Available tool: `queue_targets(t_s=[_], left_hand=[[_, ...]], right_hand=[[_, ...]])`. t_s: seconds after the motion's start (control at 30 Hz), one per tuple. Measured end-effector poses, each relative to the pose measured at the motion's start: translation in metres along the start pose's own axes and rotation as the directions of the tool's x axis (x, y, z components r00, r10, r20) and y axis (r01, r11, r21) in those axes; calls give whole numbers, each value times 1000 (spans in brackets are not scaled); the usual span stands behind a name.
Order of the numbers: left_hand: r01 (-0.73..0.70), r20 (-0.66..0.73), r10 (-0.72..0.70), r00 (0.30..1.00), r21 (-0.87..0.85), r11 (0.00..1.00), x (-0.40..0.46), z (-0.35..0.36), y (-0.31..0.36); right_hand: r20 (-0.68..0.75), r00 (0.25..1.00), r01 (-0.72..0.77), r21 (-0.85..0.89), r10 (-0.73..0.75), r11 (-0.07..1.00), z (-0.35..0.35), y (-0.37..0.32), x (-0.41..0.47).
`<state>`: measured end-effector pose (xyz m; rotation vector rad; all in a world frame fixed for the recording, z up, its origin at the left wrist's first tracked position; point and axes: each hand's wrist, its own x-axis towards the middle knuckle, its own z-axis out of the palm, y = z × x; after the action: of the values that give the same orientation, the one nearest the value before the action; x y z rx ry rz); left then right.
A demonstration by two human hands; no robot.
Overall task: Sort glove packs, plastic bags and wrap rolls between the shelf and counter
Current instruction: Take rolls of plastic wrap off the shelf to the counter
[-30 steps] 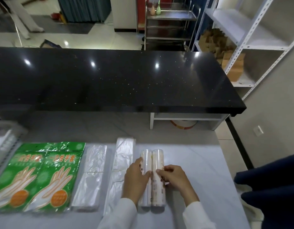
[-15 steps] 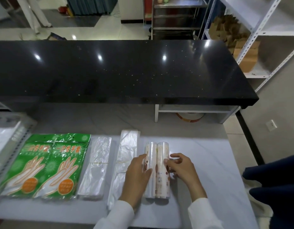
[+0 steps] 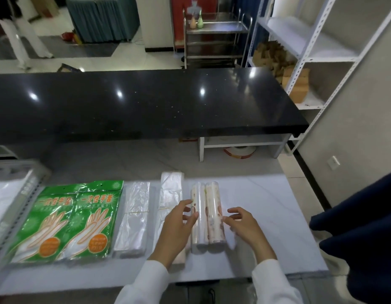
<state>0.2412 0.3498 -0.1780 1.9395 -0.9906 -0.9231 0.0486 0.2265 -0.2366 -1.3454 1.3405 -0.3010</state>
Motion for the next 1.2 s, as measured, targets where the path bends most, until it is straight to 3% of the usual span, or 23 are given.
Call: queue_targets(t_s=[0.23,0.63,1.2], left_hand=[[-80,-12,79,997,-149,986,-46,-5,-12],[-98,59,122,991,-311,945,-92,60,28],[-233,314,298,901,-227,945,-125,313,171]], right_hand=[[-163,981,119,84,-104,989,0,19,-79],[-330,937,195,215,-116,957,-49,65,-182],[-557,831,251,364,-6,897,-291,170,-224]])
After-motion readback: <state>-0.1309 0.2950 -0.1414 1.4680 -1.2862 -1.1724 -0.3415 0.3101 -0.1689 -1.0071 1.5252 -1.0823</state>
